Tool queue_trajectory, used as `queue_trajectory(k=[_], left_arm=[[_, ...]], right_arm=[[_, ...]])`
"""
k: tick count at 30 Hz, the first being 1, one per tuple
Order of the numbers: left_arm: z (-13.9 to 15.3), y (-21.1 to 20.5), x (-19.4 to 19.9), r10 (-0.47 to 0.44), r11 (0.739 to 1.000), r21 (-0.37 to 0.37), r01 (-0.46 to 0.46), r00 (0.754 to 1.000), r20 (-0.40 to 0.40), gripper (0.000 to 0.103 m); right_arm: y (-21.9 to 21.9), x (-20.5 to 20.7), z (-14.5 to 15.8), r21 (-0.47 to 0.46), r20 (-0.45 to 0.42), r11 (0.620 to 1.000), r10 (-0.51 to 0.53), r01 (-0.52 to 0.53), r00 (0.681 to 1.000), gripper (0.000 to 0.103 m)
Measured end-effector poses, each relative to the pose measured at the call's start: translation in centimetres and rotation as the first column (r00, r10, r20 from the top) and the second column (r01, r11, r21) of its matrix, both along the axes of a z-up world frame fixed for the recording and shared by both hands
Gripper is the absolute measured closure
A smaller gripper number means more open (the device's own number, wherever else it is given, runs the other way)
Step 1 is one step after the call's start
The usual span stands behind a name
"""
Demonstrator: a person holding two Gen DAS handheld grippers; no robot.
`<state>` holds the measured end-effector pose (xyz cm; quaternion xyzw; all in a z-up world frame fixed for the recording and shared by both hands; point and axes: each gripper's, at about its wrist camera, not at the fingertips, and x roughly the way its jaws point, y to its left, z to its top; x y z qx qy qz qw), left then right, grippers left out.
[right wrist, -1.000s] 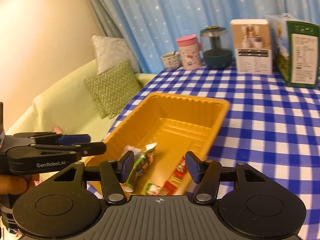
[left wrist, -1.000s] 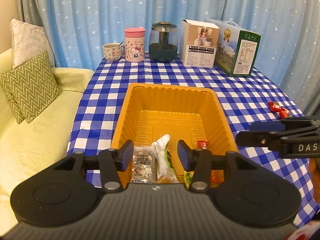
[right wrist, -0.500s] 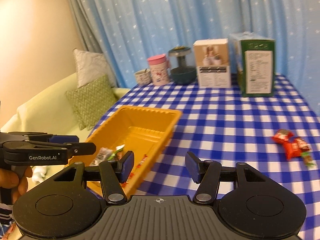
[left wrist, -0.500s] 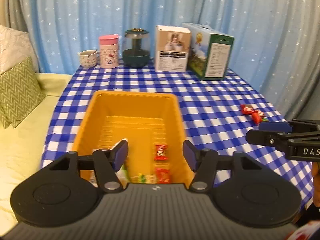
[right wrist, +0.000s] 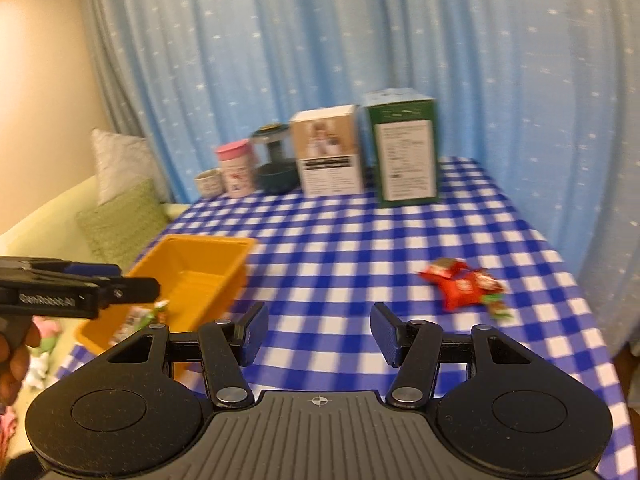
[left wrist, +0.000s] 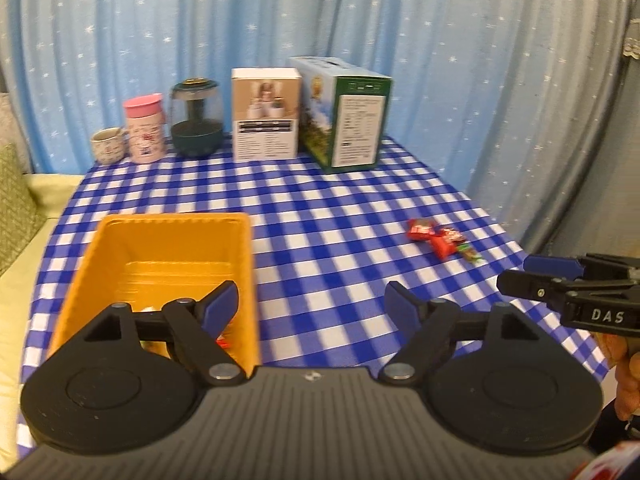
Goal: Organize snacks
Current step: 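Move both open tools back to the remaining candies, then grasp the green-wrapped candy with the right tool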
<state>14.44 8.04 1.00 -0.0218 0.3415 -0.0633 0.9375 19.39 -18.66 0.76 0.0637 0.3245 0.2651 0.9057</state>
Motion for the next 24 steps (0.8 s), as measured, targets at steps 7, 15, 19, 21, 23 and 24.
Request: queue_trajectory(k=[7,15,19,21,23,24], left_arm=[[-1.0,-4.0,2.0,-0.05,0.999,-0.02,0.05,0.999,-0.007,0.023],[-3.1,-8.2,5.3,-0.082,0.997,-0.012,0.081,0.996,-0.024,0.022],[-4.7,-9.5,6.8,-0.103,0.995,0.001,0.103,0.994,-0.032,0.022],[-5.6,-10.0,7.6,-0.11,0.994,0.01,0.111,0.993,-0.042,0.022],[-6.5,-10.5,8.4,-0.115,0.993,0.023,0.116,0.992,-0.049,0.022],[-6.9,-10.8,8.8,-0.119,0.992,0.033,0.121,0.992,-0.052,0.022]], right_arm=[[-5.6,0.8,-2.1,-0.021,-0.024,0.991,-0.132,0.131,0.991,0.046],[-9.8,3.0,-4.7,-0.055,-0.029,0.973,-0.224,0.222,0.974,0.046],[-10.5,4.8,-6.1,-0.077,-0.03,0.969,-0.24,0.237,0.97,0.046],[-10.7,5.9,-6.7,-0.083,-0.036,0.968,-0.24,0.237,0.97,0.046],[-10.8,6.8,-7.2,-0.086,-0.04,0.97,-0.23,0.227,0.972,0.046],[-10.7,7.4,-7.4,-0.093,-0.04,0.971,-0.223,0.219,0.974,0.046]])
